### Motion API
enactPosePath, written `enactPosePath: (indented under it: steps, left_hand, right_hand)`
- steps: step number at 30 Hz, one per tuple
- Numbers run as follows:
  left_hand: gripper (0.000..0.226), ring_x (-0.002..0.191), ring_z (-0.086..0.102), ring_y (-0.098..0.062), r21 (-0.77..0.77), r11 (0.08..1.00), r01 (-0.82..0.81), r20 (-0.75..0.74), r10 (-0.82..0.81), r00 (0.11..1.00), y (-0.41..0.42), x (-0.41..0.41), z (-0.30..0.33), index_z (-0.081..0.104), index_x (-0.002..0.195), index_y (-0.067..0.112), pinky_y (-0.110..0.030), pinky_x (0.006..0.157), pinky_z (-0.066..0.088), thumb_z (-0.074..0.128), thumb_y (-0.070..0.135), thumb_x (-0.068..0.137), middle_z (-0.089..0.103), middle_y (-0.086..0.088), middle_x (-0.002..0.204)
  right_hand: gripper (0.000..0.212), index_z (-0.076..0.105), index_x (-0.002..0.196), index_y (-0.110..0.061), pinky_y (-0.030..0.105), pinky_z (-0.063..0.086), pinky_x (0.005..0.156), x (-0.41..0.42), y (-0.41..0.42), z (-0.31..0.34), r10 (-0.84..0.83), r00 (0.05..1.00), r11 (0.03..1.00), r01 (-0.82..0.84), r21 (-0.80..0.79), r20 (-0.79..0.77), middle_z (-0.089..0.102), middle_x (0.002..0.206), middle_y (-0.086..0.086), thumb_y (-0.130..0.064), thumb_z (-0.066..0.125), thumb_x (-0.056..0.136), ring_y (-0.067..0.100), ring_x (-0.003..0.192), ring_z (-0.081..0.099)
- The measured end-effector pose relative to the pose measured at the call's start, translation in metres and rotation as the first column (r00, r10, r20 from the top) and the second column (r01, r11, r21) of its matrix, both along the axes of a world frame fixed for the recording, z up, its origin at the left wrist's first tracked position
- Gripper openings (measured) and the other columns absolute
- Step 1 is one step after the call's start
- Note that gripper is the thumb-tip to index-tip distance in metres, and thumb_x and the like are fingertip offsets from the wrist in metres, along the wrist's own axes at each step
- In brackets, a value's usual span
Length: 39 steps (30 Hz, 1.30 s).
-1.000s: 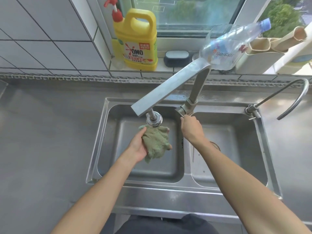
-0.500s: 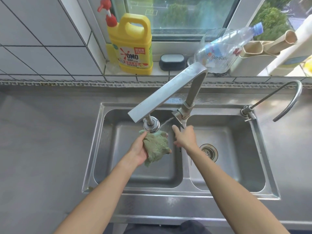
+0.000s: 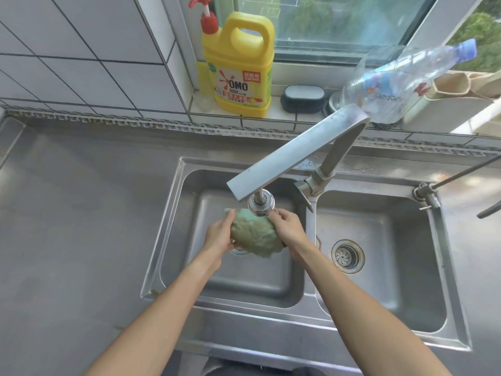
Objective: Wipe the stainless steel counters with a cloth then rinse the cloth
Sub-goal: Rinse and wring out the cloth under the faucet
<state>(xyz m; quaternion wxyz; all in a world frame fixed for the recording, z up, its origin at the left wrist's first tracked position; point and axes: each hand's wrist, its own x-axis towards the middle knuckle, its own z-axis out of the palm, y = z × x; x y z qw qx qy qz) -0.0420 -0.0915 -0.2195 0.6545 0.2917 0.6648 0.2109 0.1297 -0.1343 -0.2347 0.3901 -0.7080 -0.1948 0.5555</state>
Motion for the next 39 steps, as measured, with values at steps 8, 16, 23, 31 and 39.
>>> enactPosePath:
  steps: [8, 16, 23, 31, 39]
  left_hand:
    - [0.031, 0.063, 0.063, -0.003, 0.134, 0.991, 0.005, -0.082, 0.006, 0.997, -0.001, 0.038, -0.014, 0.064, 0.08, 0.016, -0.017, 0.056, 0.049, 0.056, 0.033, 0.104, 0.07, 0.001, 0.078]
    - [0.018, 0.074, 0.066, -0.015, 0.025, 0.997, -0.069, -0.03, 0.07, 0.997, 0.002, 0.064, -0.013, 0.071, 0.074, 0.019, -0.027, 0.064, 0.05, 0.063, 0.025, 0.09, 0.075, 0.006, 0.078]
    - [0.031, 0.041, 0.057, -0.008, -0.068, 0.982, -0.179, 0.004, 0.18, 0.984, 0.006, 0.068, -0.018, 0.059, 0.059, 0.019, -0.017, 0.039, 0.041, 0.064, 0.016, 0.089, 0.061, 0.01, 0.048]
    - [0.049, 0.04, 0.047, -0.012, -0.126, 0.975, -0.183, 0.012, 0.186, 0.982, 0.012, 0.067, -0.031, 0.048, 0.037, 0.017, -0.015, 0.041, 0.035, 0.059, 0.009, 0.084, 0.049, 0.007, 0.042]
    - [0.041, 0.046, 0.044, -0.014, -0.142, 0.971, -0.191, 0.036, 0.198, 0.98, 0.022, 0.061, -0.03, 0.049, 0.043, 0.017, -0.018, 0.045, 0.036, 0.06, 0.013, 0.082, 0.051, 0.006, 0.046]
  right_hand:
    - [0.02, 0.059, 0.088, -0.01, 0.029, 0.049, 0.066, -0.03, 0.004, 0.013, -0.076, 0.976, 0.991, 0.052, 0.121, 0.202, 0.065, 0.083, 0.003, -0.03, 0.056, 0.088, 0.013, 0.073, 0.054]
    - [0.008, 0.059, 0.079, -0.013, 0.046, 0.056, 0.071, -0.023, 0.033, 0.002, 0.005, 0.941, 1.0, 0.005, -0.03, 0.338, 0.07, 0.085, 0.007, -0.019, 0.062, 0.083, 0.02, 0.074, 0.059]
    - [0.024, 0.051, 0.062, -0.018, 0.034, 0.044, 0.061, -0.026, 0.033, 0.0, 0.064, 0.955, 0.998, -0.068, 0.005, 0.29, 0.061, 0.066, 0.001, -0.014, 0.062, 0.084, 0.018, 0.066, 0.048]
    - [0.022, 0.05, 0.059, -0.018, 0.036, 0.049, 0.062, -0.033, 0.027, 0.003, 0.128, 0.933, 0.992, -0.12, -0.044, 0.336, 0.066, 0.066, 0.004, -0.022, 0.059, 0.079, 0.019, 0.063, 0.053]
    - [0.016, 0.049, 0.06, -0.023, 0.041, 0.053, 0.068, -0.04, 0.03, 0.012, 0.13, 0.938, 0.991, -0.126, -0.035, 0.32, 0.062, 0.071, 0.002, -0.026, 0.053, 0.075, 0.019, 0.07, 0.054]
